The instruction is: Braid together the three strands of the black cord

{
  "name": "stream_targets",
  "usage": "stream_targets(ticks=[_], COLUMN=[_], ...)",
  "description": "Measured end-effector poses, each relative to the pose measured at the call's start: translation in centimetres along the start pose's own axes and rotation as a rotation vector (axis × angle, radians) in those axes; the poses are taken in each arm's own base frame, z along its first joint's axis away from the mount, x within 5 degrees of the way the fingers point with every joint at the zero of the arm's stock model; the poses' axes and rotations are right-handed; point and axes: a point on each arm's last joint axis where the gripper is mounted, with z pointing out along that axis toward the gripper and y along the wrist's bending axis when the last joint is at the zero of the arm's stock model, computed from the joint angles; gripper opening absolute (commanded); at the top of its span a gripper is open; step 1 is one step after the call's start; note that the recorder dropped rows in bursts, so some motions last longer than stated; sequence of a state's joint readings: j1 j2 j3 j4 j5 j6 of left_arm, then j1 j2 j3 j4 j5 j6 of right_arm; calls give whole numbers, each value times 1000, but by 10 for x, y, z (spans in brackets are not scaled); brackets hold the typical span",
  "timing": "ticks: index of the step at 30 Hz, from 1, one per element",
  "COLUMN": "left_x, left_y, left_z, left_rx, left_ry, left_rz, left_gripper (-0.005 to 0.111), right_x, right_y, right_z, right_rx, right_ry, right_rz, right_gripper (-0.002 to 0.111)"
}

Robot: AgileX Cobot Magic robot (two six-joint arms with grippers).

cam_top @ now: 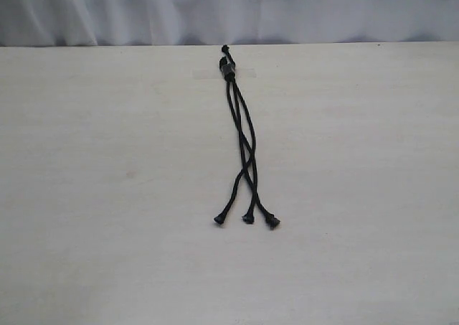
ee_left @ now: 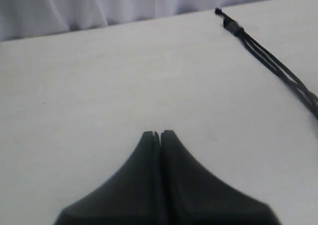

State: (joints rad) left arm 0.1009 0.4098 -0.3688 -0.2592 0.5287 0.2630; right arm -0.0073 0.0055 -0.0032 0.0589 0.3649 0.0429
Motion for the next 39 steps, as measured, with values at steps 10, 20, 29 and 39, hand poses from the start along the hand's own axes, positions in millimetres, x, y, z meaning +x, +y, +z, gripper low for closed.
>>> stream_targets(ticks=[10,20,29,39], left_x=[76,86,86,87], left_y=[5,3,4,7], left_z=[6,6,6,6], left_rx=[-94,-71,-79,-96], left_ry=[-289,-225,-219,-218], left_rz=[7,14,-45,-132], left_gripper=[0,0,0,0], right_x=[0,0,0,0], right_y=[0,0,0,0], right_z=[0,0,0,0], right_rx=[0,0,0,0], right_ry=[2,2,2,2], right_rz=[0,0,0,0], right_gripper=[4,4,4,4])
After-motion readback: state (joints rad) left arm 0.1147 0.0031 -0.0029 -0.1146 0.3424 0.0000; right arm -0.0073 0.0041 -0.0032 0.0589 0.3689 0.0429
